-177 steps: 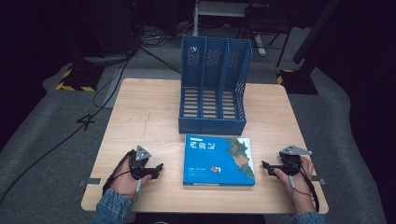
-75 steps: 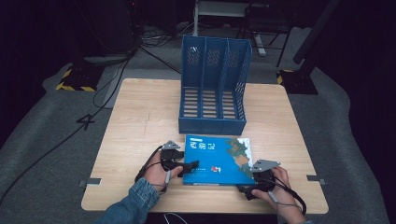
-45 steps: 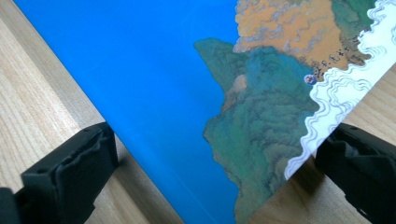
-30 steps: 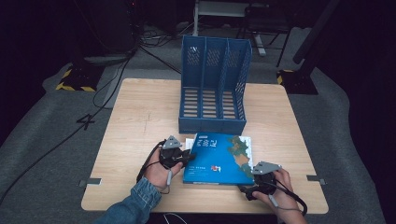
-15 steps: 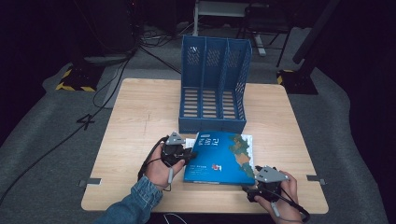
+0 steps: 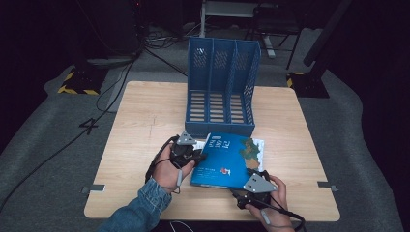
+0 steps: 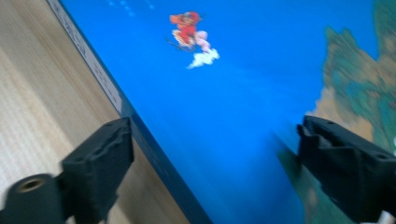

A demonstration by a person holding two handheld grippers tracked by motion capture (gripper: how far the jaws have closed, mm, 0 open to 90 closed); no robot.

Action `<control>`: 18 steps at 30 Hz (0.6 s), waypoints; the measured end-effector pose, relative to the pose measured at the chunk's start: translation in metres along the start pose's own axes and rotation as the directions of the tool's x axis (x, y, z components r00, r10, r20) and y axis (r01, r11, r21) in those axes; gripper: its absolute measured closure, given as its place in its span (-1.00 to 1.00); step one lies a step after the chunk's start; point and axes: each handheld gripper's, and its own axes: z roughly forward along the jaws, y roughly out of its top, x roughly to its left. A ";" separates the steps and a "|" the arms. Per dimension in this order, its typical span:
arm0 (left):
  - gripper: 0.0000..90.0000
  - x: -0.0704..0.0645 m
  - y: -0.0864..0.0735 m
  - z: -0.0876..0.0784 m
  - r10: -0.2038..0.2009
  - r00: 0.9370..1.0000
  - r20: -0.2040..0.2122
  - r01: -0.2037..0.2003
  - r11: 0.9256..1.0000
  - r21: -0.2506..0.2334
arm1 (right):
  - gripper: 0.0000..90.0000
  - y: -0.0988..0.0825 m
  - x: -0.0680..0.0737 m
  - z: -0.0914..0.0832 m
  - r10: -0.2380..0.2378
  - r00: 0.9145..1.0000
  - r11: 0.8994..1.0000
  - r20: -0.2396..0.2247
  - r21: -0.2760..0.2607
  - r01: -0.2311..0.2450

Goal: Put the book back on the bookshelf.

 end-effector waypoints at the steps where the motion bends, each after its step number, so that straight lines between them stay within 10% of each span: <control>1: 0.68 0.000 0.001 0.000 -0.001 1.000 0.000 0.001 1.000 0.004 | -0.92 0.000 0.002 0.003 -0.006 1.000 1.000 0.006 -0.005 0.006; 13: 0.68 -0.003 0.010 0.000 0.001 1.000 -0.001 -0.001 1.000 0.028 | -1.00 0.007 0.021 0.023 -0.066 0.995 0.995 0.073 -0.067 0.071; 18: 0.68 -0.004 0.010 0.000 -0.007 1.000 0.003 0.007 0.999 0.033 | -1.00 0.013 0.030 0.033 -0.157 0.977 0.986 0.147 -0.036 0.164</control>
